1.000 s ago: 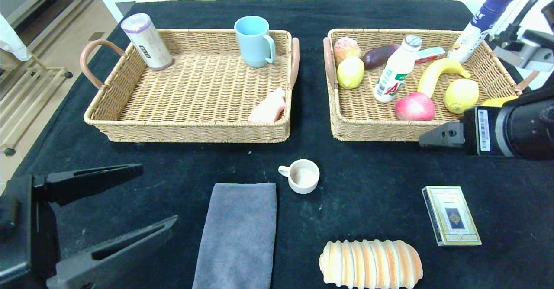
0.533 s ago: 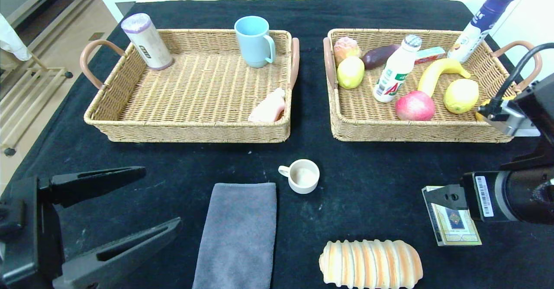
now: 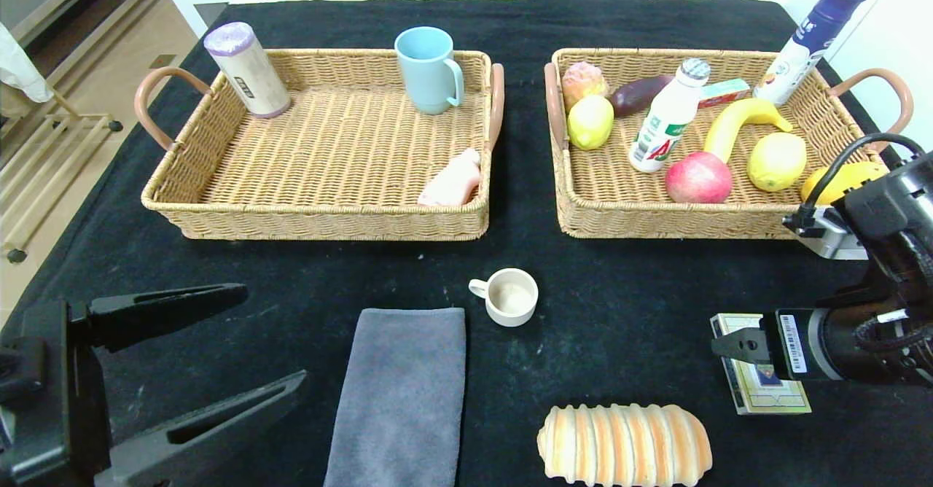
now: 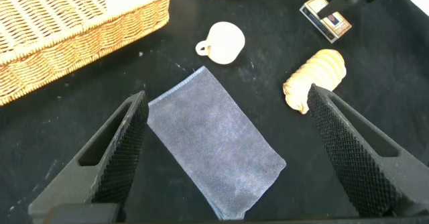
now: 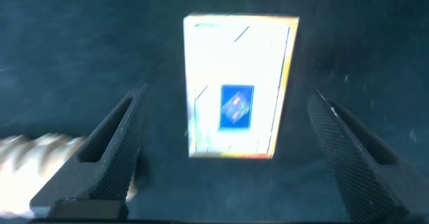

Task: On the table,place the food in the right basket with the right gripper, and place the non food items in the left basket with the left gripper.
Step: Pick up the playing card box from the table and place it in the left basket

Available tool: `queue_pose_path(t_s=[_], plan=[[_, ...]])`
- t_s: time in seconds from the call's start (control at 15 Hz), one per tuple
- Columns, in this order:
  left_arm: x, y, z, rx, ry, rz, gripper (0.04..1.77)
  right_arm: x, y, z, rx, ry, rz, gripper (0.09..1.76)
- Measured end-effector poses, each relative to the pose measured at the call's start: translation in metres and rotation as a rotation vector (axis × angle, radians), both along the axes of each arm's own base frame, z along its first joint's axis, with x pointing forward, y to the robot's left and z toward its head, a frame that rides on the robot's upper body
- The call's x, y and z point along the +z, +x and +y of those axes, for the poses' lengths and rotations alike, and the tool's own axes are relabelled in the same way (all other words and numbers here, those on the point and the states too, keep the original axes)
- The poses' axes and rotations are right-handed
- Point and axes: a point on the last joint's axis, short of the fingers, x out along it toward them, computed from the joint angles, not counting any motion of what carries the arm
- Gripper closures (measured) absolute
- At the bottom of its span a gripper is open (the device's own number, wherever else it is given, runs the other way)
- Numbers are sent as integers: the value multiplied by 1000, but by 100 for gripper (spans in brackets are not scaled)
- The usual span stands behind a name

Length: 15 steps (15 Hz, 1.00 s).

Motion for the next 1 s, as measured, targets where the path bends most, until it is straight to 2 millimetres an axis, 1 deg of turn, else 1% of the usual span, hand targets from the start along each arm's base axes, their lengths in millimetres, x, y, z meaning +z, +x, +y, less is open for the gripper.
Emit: queue_pose_path(t_s=[0.2, 0.6, 0.67, 0.73, 0.87, 0.93, 1.0], plan=[[0, 0, 0, 0, 0, 1, 9, -12, 8, -3, -2, -15, 29, 15], [0, 0, 0, -1, 5, -7, 9, -20, 15, -4, -18, -28, 56, 15], [0, 0, 0, -1, 4, -7, 9, -21, 16, -5, -21, -29, 56, 22], [0, -1, 0, -1, 5, -7, 9, -21, 17, -4, -21, -27, 53, 39], [0, -1, 0, -1, 4, -9, 9, -23, 19, -3, -20, -24, 52, 69], [0, -1, 0, -1, 4, -9, 9, -24, 19, -3, -21, -26, 53, 75], [0, -1, 0, -1, 5, -10, 9, -24, 19, -3, -22, -27, 56, 77]])
